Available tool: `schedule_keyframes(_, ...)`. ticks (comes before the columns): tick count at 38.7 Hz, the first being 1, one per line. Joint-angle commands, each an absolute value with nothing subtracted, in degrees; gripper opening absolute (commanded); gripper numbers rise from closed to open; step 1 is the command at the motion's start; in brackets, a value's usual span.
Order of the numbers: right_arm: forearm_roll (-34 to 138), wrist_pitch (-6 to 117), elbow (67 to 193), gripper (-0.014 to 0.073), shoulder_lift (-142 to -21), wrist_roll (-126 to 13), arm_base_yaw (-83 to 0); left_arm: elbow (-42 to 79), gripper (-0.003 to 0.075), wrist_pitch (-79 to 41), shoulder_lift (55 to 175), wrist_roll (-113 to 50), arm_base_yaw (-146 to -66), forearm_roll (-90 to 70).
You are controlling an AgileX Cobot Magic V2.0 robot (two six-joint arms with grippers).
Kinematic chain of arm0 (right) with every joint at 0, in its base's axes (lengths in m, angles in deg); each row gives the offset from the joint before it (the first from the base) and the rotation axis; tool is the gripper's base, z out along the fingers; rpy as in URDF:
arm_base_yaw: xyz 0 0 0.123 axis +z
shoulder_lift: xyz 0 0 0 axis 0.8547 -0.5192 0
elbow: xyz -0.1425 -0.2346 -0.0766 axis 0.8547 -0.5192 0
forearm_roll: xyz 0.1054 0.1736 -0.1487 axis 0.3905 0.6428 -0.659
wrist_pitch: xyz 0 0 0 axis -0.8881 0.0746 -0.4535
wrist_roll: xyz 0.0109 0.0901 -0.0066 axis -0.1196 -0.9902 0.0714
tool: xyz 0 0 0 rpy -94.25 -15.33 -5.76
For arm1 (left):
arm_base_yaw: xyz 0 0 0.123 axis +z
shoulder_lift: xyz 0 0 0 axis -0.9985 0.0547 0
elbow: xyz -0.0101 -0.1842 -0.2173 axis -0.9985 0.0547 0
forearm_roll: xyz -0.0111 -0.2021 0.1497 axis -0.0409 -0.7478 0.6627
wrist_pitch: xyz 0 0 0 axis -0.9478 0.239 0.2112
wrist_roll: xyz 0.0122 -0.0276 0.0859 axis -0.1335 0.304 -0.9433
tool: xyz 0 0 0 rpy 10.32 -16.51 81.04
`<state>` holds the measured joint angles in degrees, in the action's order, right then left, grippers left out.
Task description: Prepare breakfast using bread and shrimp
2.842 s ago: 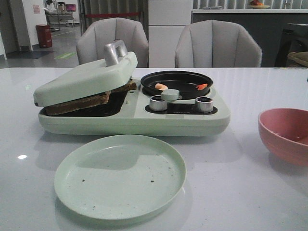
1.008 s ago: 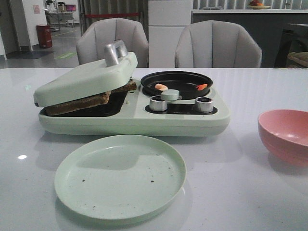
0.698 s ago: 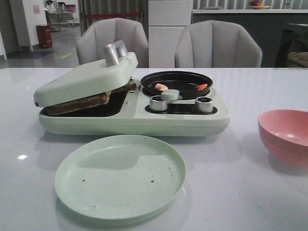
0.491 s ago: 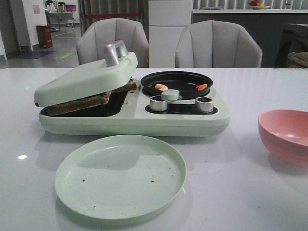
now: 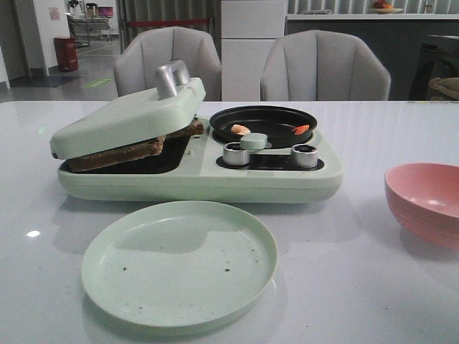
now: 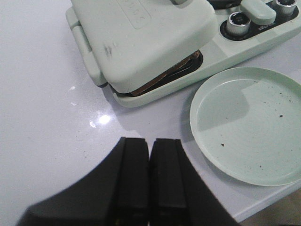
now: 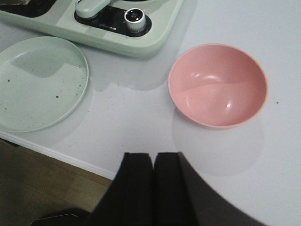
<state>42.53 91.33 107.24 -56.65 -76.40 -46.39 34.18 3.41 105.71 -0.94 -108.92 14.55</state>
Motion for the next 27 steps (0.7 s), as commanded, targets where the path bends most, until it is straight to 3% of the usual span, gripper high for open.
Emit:
schedule_keyframes(1, 42.44, 87.54, 108.67, 0.0015, -56.59, -75.76, -46.28, 32.60, 0.0100, -0.27, 105.61, -0.09, -108.80, 14.70)
schedule_keyframes(27, 42.44, 87.54, 108.67, 0.0015, -56.59, -75.76, -46.28, 32.60, 0.0101, 3.27, 105.61, -0.09, -108.80, 14.46)
